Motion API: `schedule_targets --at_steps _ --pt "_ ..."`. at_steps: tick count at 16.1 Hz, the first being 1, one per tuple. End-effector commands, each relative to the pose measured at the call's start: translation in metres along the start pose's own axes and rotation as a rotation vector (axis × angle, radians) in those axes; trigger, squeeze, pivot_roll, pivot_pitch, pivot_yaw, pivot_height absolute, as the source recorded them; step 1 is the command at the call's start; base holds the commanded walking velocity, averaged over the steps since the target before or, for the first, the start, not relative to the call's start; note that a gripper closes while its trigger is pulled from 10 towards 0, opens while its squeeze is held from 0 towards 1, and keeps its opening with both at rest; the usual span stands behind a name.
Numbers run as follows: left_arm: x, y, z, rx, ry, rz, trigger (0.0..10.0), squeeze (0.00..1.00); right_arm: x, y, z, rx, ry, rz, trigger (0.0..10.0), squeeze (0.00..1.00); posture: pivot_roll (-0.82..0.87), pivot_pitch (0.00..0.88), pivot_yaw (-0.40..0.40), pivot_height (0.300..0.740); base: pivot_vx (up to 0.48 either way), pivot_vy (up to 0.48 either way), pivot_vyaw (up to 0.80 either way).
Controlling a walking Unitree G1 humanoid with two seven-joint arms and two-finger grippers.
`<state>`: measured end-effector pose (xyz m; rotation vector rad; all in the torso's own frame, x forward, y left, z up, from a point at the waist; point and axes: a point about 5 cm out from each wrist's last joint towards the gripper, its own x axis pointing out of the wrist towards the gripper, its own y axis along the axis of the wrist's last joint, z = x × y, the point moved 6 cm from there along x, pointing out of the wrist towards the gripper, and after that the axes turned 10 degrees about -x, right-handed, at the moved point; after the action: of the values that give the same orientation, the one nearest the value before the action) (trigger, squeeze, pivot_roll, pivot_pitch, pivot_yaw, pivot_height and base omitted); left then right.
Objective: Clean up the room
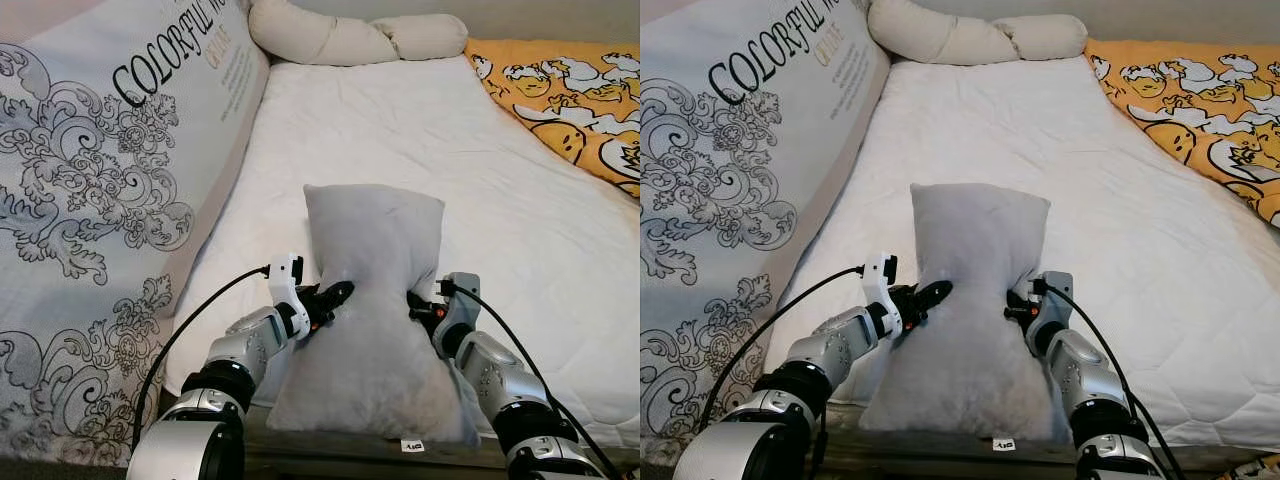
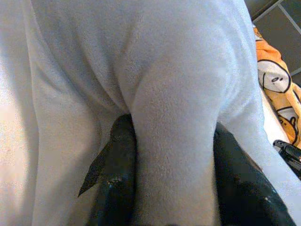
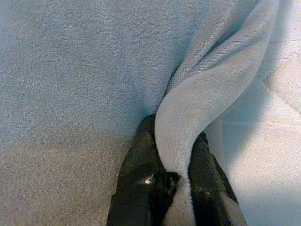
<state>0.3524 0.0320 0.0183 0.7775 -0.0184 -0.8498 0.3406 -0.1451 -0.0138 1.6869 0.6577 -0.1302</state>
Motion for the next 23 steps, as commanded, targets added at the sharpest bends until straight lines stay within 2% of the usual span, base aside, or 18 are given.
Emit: schedule_targets --at_steps 1,3,5,6,7,10,11,14,15,16,18,20,21,22,23 --pt "0.002 -0.019 -0.001 0.002 0.017 -0.067 0.0 0.00 0.005 -0.019 -0.024 0.006 0.072 -0.066 0.0 0.00 -0.03 0.000 0.080 0.740 0.000 0.000 0.00" --pt "0.002 -0.018 -0.002 0.004 0.019 -0.065 0.0 0.00 0.006 -0.018 -0.024 0.006 0.072 -0.064 0.0 0.00 -0.03 0.000 0.080 0.740 0.000 0.000 0.00" --pt "0.003 -0.012 0.000 0.050 0.023 -0.047 0.0 0.00 0.007 -0.012 -0.025 0.003 0.073 -0.049 0.0 0.00 -0.03 0.000 0.080 0.740 0.000 0.000 0.00" --pt "0.005 -0.002 0.004 0.099 0.021 -0.020 0.0 0.00 0.009 -0.002 -0.025 -0.002 0.067 -0.018 0.0 0.00 -0.03 0.000 0.083 0.740 0.000 0.000 0.00" --pt "0.005 -0.002 0.004 0.099 0.021 -0.020 0.0 0.00 0.009 -0.002 -0.025 -0.002 0.067 -0.018 0.0 0.00 -0.03 0.000 0.083 0.740 0.000 0.000 0.00" --pt "0.006 0.027 0.012 0.165 0.020 0.070 0.0 0.00 0.012 0.019 -0.028 -0.012 0.071 0.042 0.0 0.00 -0.03 0.000 0.086 0.740 0.000 0.000 0.00" --pt "0.006 0.057 0.027 0.213 -0.012 0.152 0.0 0.00 0.013 0.040 -0.029 -0.014 0.061 0.120 0.0 0.00 -0.03 0.000 0.085 0.740 0.000 0.000 0.00" --pt "0.003 0.080 0.048 0.283 -0.059 0.230 0.0 0.00 0.009 0.071 -0.030 0.003 0.044 0.248 0.0 0.00 -0.02 0.000 0.076 0.740 0.000 0.000 0.00" --pt "0.000 0.085 0.053 0.333 -0.060 0.256 0.0 0.00 0.007 0.082 -0.031 0.004 0.037 0.296 0.0 0.00 -0.03 0.000 0.077 0.740 0.000 0.000 0.00" --pt "-0.002 0.088 0.054 0.361 -0.056 0.266 0.0 0.00 0.005 0.088 -0.031 0.004 0.032 0.317 0.0 0.00 -0.03 0.000 0.078 0.740 0.000 0.000 0.00" --pt "-0.010 0.086 0.053 0.494 -0.024 0.264 0.0 0.00 0.000 0.100 -0.036 0.022 0.021 0.373 0.0 0.00 -0.03 0.000 0.084 0.740 0.000 0.000 0.00" --pt "-0.012 0.081 0.050 0.532 0.004 0.252 0.0 0.00 -0.002 0.095 -0.040 -0.001 0.019 0.361 0.0 0.00 -0.04 0.000 0.085 0.740 0.000 0.000 0.00" --pt "-0.014 0.079 0.048 0.587 0.056 0.284 0.0 0.00 -0.007 0.091 -0.033 -0.043 -0.062 0.365 10.0 0.00 -0.03 0.000 0.084 0.740 0.000 0.000 0.00" --pt "-0.015 0.079 0.046 0.601 0.088 0.290 10.0 0.00 -0.008 0.091 -0.031 -0.034 -0.080 0.367 10.0 0.00 -0.04 0.000 0.086 0.740 0.000 0.000 0.00" --pt "-0.018 0.081 0.043 0.608 0.122 0.310 10.0 0.00 -0.011 0.092 -0.027 -0.029 -0.105 0.373 10.0 0.00 -0.04 0.000 0.086 0.740 0.000 0.000 0.00"
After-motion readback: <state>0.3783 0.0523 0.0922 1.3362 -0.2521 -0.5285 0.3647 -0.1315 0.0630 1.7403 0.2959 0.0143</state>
